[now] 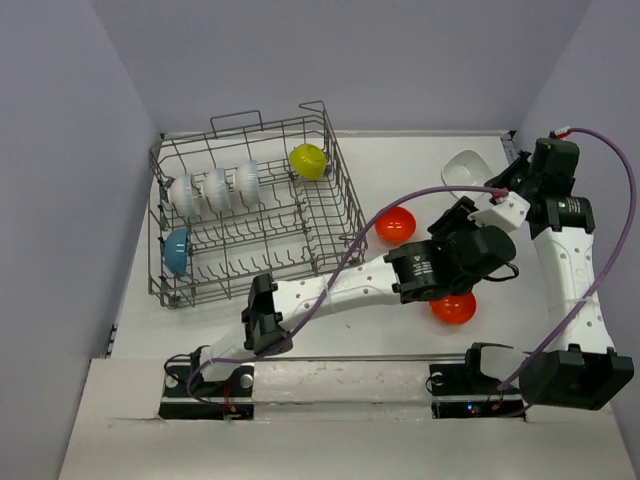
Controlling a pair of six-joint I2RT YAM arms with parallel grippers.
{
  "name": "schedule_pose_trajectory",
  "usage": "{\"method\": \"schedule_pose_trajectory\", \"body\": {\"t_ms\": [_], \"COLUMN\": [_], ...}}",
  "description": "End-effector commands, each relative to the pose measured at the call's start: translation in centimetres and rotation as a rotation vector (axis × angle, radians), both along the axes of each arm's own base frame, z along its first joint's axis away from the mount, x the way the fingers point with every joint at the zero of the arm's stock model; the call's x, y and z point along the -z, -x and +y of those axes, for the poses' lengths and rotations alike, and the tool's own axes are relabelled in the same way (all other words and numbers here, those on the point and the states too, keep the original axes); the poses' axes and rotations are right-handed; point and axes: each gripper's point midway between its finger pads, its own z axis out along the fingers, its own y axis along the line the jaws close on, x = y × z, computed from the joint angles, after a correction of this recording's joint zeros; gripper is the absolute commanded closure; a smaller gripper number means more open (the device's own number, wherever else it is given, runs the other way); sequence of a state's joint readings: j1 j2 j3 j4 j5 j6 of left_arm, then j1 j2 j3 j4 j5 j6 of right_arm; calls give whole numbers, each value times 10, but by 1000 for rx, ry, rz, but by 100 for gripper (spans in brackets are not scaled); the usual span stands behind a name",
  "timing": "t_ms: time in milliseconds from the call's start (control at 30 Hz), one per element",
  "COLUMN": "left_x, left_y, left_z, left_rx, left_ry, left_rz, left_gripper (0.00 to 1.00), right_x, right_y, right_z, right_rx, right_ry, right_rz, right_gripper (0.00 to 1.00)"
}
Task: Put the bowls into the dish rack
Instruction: Pass from the right arm to the left
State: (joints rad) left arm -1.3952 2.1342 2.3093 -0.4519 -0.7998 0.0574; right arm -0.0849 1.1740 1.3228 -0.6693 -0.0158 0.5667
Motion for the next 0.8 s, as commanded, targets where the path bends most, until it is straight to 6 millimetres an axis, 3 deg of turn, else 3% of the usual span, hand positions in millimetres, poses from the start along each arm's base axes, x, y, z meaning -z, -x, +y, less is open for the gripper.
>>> {"method": "schedule_pose_trajectory", "body": {"t_ms": [0,167,267,333,400,433,500,533,600,767], "left_x": [-21,-28,-44,-35,-44,-30,-35,-21,-20,-28], "left_y": [-5,-9,-12,-15,-18,-29,-38,-46,-46,-38], "left_z": [22,21,28,32,45,52,71,79,89,98], "left_rx": [-114,-109,-97,-89,-85,-100,-116,-118,-88,15], "left_ry": [-177,-220,-191,-207,-176,-196,-183,-223,-225,-263], "left_rz": [-149,-204,-209,-203,-199,-184,-167,-156,-161,-226], "left_gripper": [45,43,43,42,42,42,43,44,44,44], "right_x": [-23,-21,-13,-18,-18,-22,-39,-39,-46,-36], "right_y": [3,-6,-11,-14,-18,-20,-23,-27,-30,-39], "right_z": [6,12,19,21,21,24,31,35,41,66], "right_rx": [-49,-89,-113,-123,-128,-139,-161,-179,-192,-244], "right_ry": [29,24,38,38,34,26,8,-7,-13,27], "right_rz": [-18,25,81,81,101,94,67,70,61,127], "right_gripper": [99,99,99,99,99,99,99,99,99,99]}}
